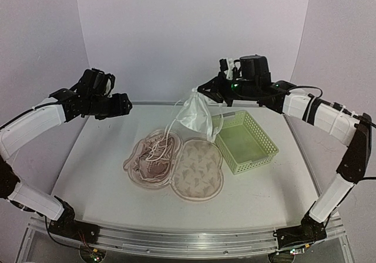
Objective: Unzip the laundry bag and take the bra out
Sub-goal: Pick up the bra from the laundry bag, then place the laundry bag in the bin.
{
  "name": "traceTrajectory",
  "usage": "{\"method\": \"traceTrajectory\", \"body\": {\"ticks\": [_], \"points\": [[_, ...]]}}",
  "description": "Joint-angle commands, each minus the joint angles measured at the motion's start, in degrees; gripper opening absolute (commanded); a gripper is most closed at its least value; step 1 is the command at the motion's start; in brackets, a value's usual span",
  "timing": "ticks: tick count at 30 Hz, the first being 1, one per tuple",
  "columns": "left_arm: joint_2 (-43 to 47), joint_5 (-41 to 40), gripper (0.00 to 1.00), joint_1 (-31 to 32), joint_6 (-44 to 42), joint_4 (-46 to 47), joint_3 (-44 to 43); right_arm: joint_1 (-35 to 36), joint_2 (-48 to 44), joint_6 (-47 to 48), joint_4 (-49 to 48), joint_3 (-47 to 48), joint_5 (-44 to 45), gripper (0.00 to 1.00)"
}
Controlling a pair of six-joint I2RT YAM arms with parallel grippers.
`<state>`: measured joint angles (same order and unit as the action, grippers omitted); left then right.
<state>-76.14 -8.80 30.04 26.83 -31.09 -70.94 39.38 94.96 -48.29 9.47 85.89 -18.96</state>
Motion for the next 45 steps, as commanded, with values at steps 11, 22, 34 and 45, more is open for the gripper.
{"method": "traceTrajectory", "body": {"ticks": [11, 22, 34, 45], "points": [[-2.2, -1.4, 0.76, -0.1, -0.6, -0.1, -4.3, -12.9, -12.3, 9.3, 9.6, 1.7, 3.0, 0.0], [-3.3, -1.5, 0.76, -0.2, -0.4, -0.1, -4.8, -17.3, -15.9, 13.6, 16.1, 10.1, 6.7, 0.0], [-3.5, -1.3, 0.76, -0.2, -0.2, -0.1, -4.6, -17.7, -20.7, 16.6, 19.2, 14.2, 15.8, 0.0], [-4.3, -0.6, 0.76, -0.2, -0.4, 0.0, -4.9, -17.7, -21.7, 13.1, 17.9, 2.7, 16.3, 0.0]]}}
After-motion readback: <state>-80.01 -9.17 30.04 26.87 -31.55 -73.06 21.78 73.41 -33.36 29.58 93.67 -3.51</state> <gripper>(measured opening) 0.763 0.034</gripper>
